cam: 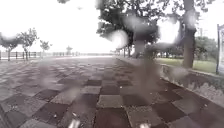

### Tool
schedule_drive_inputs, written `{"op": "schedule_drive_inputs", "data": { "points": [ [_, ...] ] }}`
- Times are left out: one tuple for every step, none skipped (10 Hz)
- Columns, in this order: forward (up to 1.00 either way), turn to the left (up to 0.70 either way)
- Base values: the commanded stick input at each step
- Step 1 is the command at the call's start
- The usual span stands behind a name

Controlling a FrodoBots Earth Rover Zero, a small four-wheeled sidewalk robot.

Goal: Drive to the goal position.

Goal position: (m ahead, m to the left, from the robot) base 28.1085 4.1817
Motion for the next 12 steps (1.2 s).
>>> {"op": "schedule_drive_inputs", "data": {
  "points": [
    [0.0, 0.0],
    [0.0, 0.0],
    [0.0, 0.0],
    [0.0, 0.0],
    [0.44, 0.0],
    [0.7, 0.0],
    [0.7, 0.0],
    [0.7, 0.0],
    [0.7, 0.0],
    [0.7, 0.0],
    [0.7, 0.0],
    [0.7, 0.0]
  ]
}}
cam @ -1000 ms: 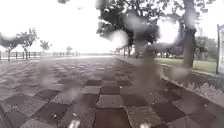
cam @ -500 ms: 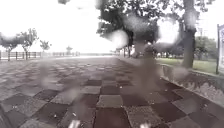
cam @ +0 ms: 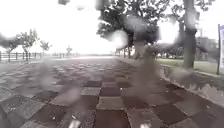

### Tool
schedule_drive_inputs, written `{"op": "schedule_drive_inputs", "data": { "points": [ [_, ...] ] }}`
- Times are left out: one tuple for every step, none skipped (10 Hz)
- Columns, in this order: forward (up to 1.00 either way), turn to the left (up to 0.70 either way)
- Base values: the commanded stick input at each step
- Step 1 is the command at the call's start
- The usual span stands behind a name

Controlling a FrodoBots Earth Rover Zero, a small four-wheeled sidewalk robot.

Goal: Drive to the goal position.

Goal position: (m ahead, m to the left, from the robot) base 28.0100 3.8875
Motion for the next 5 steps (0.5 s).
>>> {"op": "schedule_drive_inputs", "data": {
  "points": [
    [0.7, 0.0],
    [0.7, 0.0],
    [0.7, 0.0],
    [0.7, 0.0],
    [0.7, 0.0]
  ]
}}
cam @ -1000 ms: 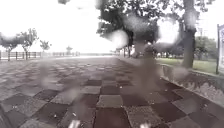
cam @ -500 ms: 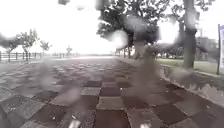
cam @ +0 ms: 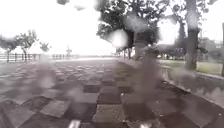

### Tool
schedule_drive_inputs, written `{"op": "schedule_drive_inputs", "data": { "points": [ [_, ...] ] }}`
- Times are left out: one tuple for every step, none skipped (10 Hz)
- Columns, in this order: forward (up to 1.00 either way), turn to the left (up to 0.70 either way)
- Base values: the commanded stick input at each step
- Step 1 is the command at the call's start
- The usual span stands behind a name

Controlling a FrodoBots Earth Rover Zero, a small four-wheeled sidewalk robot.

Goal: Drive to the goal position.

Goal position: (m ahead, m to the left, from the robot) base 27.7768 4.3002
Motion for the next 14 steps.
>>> {"op": "schedule_drive_inputs", "data": {
  "points": [
    [0.7, 0.0],
    [0.7, 0.0],
    [0.7, 0.0],
    [0.7, 0.0],
    [0.7, 0.0],
    [0.7, 0.0],
    [0.7, 0.0],
    [0.7, 0.0],
    [0.7, 0.0],
    [0.7, 0.0],
    [0.7, 0.0],
    [0.7, 0.0],
    [0.7, 0.0],
    [0.7, 0.0]
  ]
}}
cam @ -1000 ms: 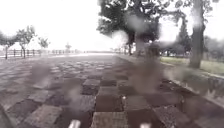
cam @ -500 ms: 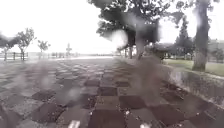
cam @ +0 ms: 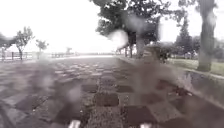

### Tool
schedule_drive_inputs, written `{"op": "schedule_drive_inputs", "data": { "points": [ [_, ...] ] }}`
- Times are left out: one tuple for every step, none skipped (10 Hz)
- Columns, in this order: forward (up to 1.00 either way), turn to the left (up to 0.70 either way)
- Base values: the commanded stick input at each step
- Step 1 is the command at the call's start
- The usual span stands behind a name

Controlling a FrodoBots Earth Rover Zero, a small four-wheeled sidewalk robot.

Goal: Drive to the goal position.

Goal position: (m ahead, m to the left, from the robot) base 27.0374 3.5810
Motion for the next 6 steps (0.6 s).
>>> {"op": "schedule_drive_inputs", "data": {
  "points": [
    [0.7, 0.0],
    [0.7, 0.0],
    [0.7, 0.0],
    [0.7, 0.0],
    [0.7, 0.0],
    [0.7, 0.0]
  ]
}}
